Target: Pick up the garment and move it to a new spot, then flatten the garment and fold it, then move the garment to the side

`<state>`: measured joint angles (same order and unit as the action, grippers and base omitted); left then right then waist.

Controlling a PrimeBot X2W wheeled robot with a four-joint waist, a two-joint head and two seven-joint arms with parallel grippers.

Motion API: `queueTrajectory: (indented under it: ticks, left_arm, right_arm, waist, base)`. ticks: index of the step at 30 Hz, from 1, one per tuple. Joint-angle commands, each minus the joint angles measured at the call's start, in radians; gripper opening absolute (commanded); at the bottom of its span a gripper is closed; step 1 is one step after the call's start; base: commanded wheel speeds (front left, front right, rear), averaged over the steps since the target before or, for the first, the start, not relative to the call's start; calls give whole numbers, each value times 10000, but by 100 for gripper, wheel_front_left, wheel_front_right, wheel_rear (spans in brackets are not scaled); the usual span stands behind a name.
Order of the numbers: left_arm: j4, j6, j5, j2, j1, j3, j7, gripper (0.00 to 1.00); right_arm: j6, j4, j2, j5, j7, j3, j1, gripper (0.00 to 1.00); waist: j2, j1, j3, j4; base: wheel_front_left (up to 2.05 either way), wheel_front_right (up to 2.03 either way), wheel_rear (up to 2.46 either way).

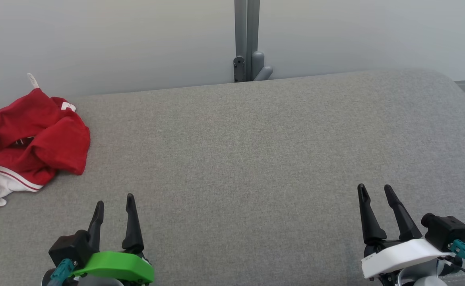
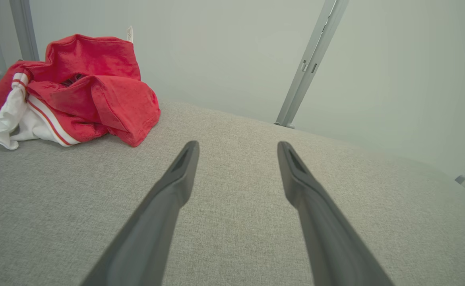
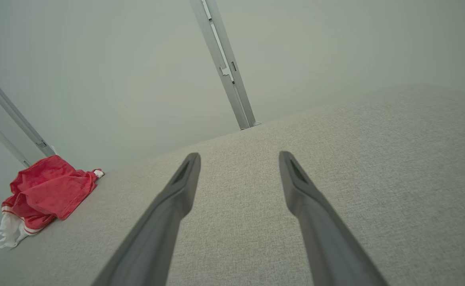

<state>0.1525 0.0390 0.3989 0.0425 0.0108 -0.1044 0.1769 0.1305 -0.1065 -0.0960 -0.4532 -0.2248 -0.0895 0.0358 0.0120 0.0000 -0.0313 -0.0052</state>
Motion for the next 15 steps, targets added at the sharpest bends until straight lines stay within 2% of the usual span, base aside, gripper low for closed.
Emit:
queueTrajectory:
  ticks: [1, 15]
  left_arm:
    - [-23, 40, -297, 91, 64, 7, 85, 100]
    - [330, -47, -1418, 101, 144, 157, 386, 100]
  right_arm:
    - [2, 47, 16, 362, -92, 58, 30, 100]
    - [3, 2, 182, 1957, -206, 282, 60, 100]
  waist:
    - [-79, 0, 0, -3]
    - [-93, 0, -14, 6]
  base:
    - [0, 0, 0]
    - [0, 0, 0]
